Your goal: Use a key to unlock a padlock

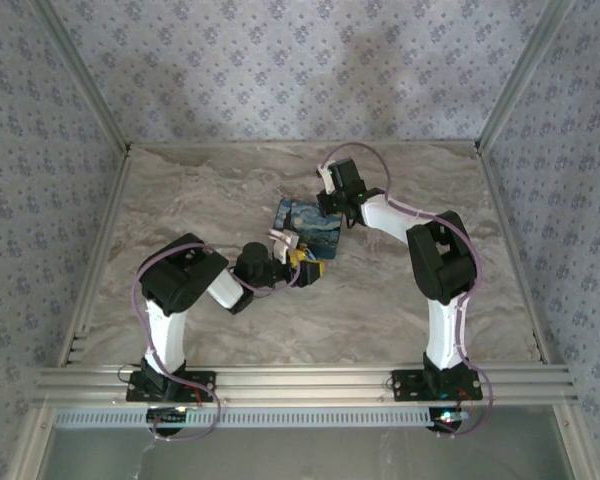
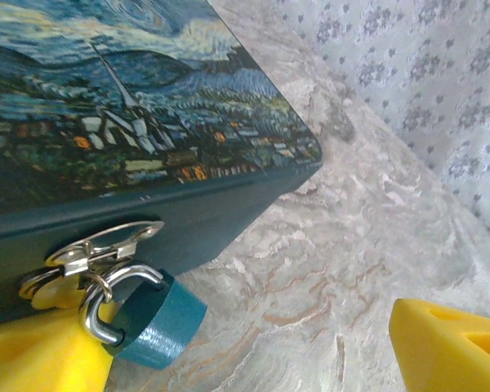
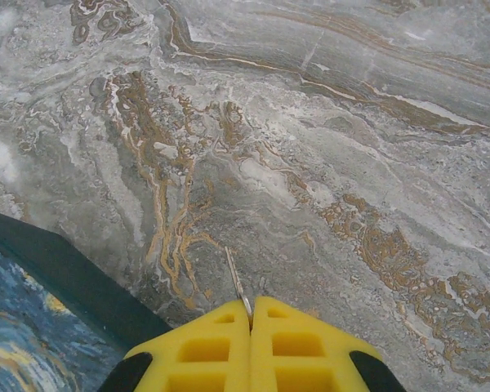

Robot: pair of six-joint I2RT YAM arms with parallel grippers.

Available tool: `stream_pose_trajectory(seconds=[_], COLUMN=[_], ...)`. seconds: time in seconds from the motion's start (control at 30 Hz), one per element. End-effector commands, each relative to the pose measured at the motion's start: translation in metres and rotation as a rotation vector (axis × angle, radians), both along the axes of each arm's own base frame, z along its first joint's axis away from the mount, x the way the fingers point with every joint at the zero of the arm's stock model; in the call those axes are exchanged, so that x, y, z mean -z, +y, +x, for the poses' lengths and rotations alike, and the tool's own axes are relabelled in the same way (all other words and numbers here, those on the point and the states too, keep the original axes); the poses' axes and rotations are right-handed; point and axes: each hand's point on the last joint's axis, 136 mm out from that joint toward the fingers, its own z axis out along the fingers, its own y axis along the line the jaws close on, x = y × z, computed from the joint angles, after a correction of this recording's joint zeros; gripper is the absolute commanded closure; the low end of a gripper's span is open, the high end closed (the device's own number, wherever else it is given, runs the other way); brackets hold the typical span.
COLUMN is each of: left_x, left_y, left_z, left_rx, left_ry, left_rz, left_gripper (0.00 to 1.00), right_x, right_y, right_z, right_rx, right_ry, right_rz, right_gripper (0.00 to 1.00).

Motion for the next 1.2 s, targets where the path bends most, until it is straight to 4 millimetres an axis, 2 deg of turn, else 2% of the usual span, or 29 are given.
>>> stream_pose_trajectory(seconds=[0.0,0.17,0.47,0.67,0.87,1.0,1.17], left_x=[-0.026,-0.023,-0.018,-0.022,-0.012,-0.008,-0.005], left_y=[-0.002,-0.003,-0.006,-0.015,-0.02,-0.023,-0.031], left_z=[0.009,0.009,0.0,-0.014,-0.013,-0.015,-0.015], left_rx=[-0.014,-0.007,0.037,0.104,0.086,0.095,0.095], left_ry=[-0.047,-0.031,0.029,0.046,0.085,0.101,0.13], left_rz=[-0.105,-0.104,-0.125,-0.145,-0.111,-0.114,-0.119], left_gripper=[0.14,0.16,0.3,0.29,0.23,0.25,0.23], right_x=[0.04,0.038,0.036,0.035,0.033,0.033,0.033], right_y=[0.008,0.01,0.009,0.009,0.01,0.011,0.011], right_z=[-0.042,-0.042,-0.041,-0.042,-0.041,-0.042,-0.042], right_rx=[-0.079,-0.082,-0.078,-0.076,-0.074,-0.076,-0.075], right_ry=[0.161,0.156,0.151,0.15,0.146,0.145,0.146], right_rz=[-0.053,-0.052,-0.052,-0.052,-0.048,-0.05,-0.048], right_gripper=[1.0,1.0,1.0,1.0,1.0,1.0,1.0])
